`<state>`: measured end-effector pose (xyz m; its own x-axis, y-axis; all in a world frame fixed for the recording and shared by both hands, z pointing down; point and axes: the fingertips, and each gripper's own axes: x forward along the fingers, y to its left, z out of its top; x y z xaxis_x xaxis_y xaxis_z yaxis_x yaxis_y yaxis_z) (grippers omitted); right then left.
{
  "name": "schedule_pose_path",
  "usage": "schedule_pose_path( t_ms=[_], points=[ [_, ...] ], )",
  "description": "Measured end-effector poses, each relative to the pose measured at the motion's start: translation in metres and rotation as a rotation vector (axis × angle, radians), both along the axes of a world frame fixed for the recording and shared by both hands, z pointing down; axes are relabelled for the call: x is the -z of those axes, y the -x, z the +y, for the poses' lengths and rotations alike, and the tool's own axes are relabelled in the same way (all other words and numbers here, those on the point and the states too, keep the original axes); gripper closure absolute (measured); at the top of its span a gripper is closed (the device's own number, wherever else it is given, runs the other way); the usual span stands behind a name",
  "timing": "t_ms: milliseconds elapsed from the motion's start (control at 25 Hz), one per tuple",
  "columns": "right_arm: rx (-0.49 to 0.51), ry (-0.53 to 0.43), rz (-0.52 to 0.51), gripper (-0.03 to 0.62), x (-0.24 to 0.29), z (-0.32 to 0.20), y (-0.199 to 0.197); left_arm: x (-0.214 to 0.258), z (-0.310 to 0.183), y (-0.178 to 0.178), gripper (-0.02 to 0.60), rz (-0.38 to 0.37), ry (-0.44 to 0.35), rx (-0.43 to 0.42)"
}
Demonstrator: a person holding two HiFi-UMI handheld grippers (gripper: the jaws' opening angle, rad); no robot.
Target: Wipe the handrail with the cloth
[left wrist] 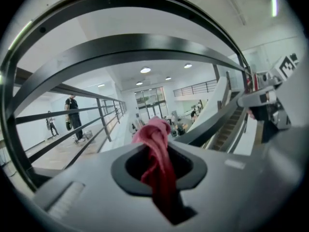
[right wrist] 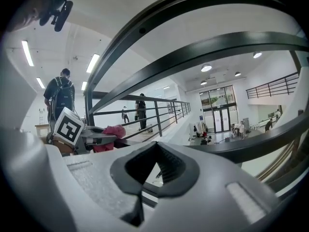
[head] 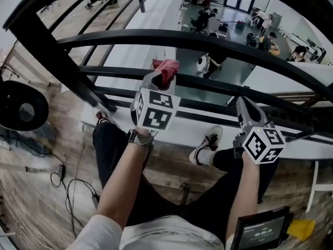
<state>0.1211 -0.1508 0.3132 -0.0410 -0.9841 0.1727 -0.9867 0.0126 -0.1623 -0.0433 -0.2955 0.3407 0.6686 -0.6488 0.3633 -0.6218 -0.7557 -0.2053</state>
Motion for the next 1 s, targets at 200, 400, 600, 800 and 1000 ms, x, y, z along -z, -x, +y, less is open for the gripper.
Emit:
schedule_pose_path(
  t_ms=[200, 400, 600, 800, 1000],
  points=[
    [0.016, -0.013, -0.025, 0.592, 0.001, 0.012, -0.008, -0.002, 0.028, -0.05, 0.518, -0.05, -0.011, -0.061],
    [-0.002, -0.008, -0.051, 0.592, -0.009, 0.021, -0.022, -0.003, 0.056, -0.107, 0.517, -0.033, 0.011, -0.106],
    [-0.016, -0.031, -0.093, 0.592, -0.018, 0.017, -0.018, -0.013, 0.072, -0.135, 0.517, -0.021, 0.05, -0.173],
    [-0.028, -0.03, -0.103, 0.592, -0.012, 0.017, -0.025, -0.005, 0.091, -0.164, 0.517, 0.021, 0.099, -0.22],
    [-0.043, -0.063, -0.158, 0.592, -0.012, 0.007, -0.019, -0.012, 0.105, -0.181, 0.517, -0.006, 0.094, -0.301]
  ],
)
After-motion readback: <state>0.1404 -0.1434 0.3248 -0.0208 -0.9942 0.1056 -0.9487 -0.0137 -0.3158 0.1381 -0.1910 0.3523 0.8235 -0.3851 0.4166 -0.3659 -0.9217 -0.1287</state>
